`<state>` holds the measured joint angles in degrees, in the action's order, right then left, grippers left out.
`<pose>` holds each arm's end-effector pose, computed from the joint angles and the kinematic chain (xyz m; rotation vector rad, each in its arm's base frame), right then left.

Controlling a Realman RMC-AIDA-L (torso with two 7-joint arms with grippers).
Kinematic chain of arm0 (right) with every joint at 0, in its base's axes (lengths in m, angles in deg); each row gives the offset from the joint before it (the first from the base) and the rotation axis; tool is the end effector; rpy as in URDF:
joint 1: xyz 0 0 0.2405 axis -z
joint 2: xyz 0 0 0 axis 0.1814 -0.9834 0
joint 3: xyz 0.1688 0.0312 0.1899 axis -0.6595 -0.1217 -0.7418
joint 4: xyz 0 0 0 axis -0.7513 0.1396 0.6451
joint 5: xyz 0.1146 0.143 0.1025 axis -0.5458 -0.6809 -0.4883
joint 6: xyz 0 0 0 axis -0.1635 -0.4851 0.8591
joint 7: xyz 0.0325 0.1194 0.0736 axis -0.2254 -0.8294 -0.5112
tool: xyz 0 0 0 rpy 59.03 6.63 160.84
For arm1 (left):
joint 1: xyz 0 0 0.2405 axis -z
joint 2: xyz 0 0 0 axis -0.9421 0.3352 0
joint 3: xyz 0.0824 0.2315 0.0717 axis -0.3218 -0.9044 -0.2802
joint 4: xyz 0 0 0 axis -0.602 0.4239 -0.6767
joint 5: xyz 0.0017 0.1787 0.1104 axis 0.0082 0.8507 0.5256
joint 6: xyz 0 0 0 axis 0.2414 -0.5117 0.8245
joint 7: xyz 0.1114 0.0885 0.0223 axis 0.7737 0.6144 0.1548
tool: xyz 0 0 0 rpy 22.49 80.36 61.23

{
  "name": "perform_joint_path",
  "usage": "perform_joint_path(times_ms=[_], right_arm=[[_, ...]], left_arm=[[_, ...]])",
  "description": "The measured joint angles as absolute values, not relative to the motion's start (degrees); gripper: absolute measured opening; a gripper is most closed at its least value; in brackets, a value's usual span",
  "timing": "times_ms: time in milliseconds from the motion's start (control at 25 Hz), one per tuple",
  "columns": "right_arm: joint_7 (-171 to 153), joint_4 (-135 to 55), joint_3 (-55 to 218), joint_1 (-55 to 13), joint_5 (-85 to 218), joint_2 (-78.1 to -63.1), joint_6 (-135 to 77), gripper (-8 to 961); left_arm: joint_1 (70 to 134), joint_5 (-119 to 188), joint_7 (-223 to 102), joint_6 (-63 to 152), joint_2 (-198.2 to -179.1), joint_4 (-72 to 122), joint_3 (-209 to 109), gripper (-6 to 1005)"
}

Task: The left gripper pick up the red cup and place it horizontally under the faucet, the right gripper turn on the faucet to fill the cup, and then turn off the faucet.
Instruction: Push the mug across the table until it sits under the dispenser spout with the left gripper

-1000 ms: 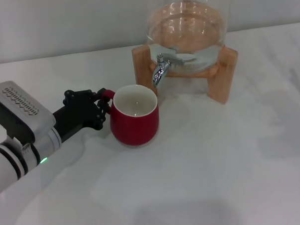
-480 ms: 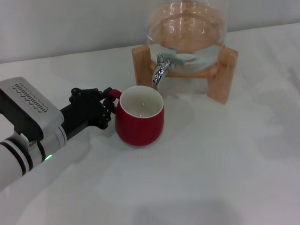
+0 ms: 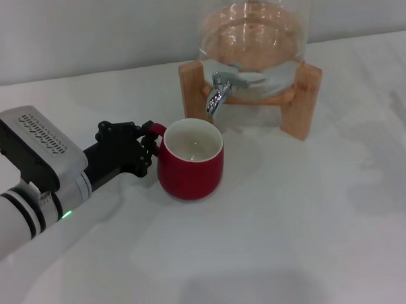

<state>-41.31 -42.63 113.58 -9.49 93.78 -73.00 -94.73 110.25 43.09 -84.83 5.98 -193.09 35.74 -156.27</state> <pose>0.3833 0.3026 0.0703 -1.4012 0.6850 0.8862 -0.2355 0.3768 -0.1035 -2.4137 -0.1533 -0.4432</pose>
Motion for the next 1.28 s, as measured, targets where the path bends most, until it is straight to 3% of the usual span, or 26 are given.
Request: perform_joint_path(times_ms=[1280], right_arm=[[-42.85,-42.62,113.67,-9.54,93.78,-72.93,-94.89,872]], left_arm=[[112.11,43.65,-84.53,7.49,-192.83,35.66,-156.27,90]])
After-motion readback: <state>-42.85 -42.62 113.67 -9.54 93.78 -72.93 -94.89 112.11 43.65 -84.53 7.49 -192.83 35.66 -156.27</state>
